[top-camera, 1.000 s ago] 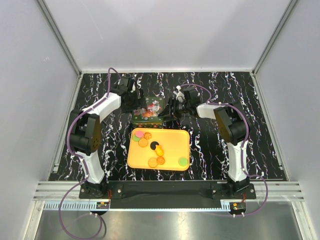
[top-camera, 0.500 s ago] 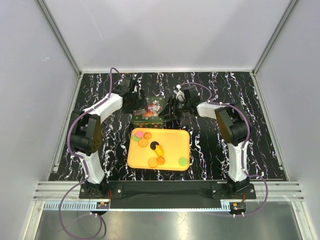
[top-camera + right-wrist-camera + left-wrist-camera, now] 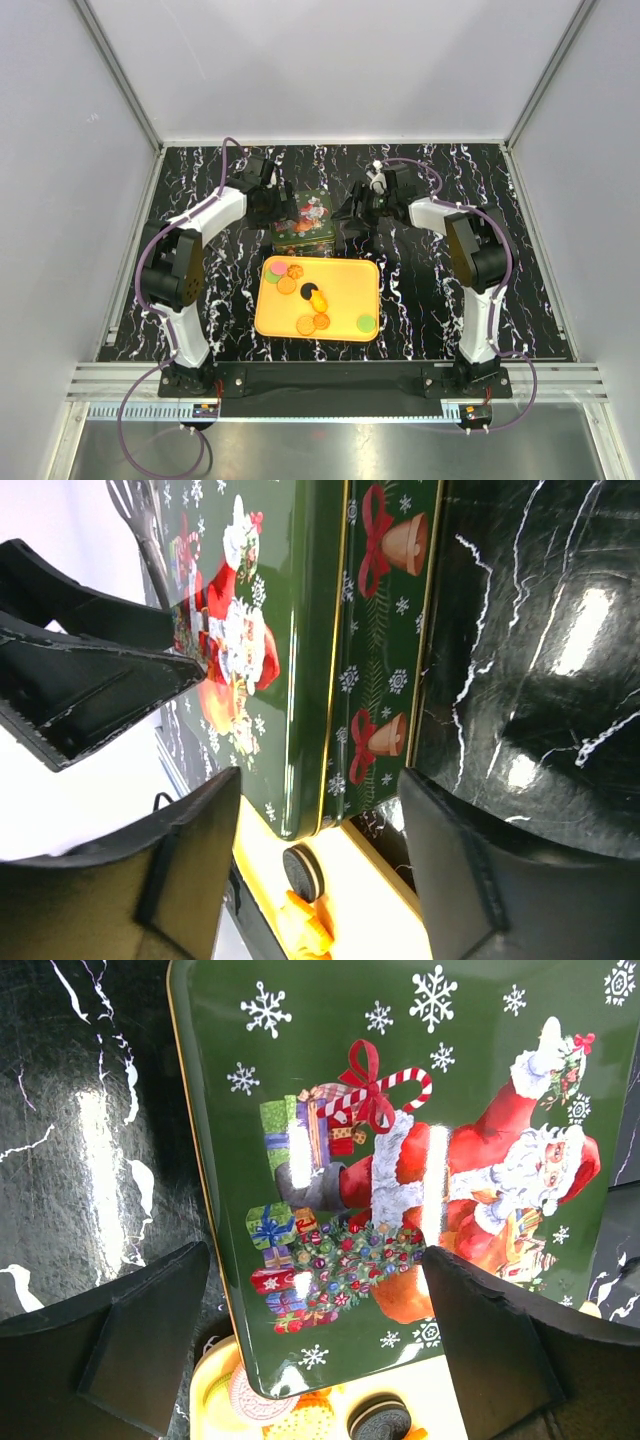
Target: Pack the cookies
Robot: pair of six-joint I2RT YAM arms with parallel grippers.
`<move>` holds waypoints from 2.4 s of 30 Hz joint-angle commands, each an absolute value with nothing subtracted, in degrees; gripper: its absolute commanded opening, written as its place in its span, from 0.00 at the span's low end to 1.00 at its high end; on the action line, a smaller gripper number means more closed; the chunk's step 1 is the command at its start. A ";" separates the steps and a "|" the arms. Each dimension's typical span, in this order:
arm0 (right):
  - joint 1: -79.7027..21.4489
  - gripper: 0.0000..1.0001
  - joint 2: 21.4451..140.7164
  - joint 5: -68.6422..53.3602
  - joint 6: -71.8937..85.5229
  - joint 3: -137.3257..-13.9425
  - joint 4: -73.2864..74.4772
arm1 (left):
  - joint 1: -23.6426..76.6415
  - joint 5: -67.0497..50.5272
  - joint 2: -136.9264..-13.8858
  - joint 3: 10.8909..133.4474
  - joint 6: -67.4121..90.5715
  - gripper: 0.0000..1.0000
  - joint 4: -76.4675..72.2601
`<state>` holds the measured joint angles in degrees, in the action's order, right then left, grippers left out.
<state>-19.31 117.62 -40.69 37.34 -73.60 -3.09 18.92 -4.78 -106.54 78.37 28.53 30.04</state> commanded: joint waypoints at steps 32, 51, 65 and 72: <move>-23.99 0.00 127.27 -50.71 59.59 -66.89 -34.28 | 18.98 -5.71 -106.00 82.88 28.65 0.94 30.76; -23.73 0.00 121.90 -50.71 56.77 -69.61 -28.56 | 16.71 -6.59 -101.17 81.12 28.57 0.91 30.14; -23.55 0.00 124.01 -50.98 57.22 -70.49 -29.27 | 11.34 -33.90 -92.63 58.82 41.47 0.13 -1.55; -23.38 0.00 124.80 -50.98 56.86 -69.87 -29.09 | 11.25 -36.31 -99.91 50.10 47.90 0.08 -11.69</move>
<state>-23.88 123.83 -50.89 57.63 -68.58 -28.40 11.55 -33.80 -97.49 51.42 44.95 -3.14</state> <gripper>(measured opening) 0.009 0.091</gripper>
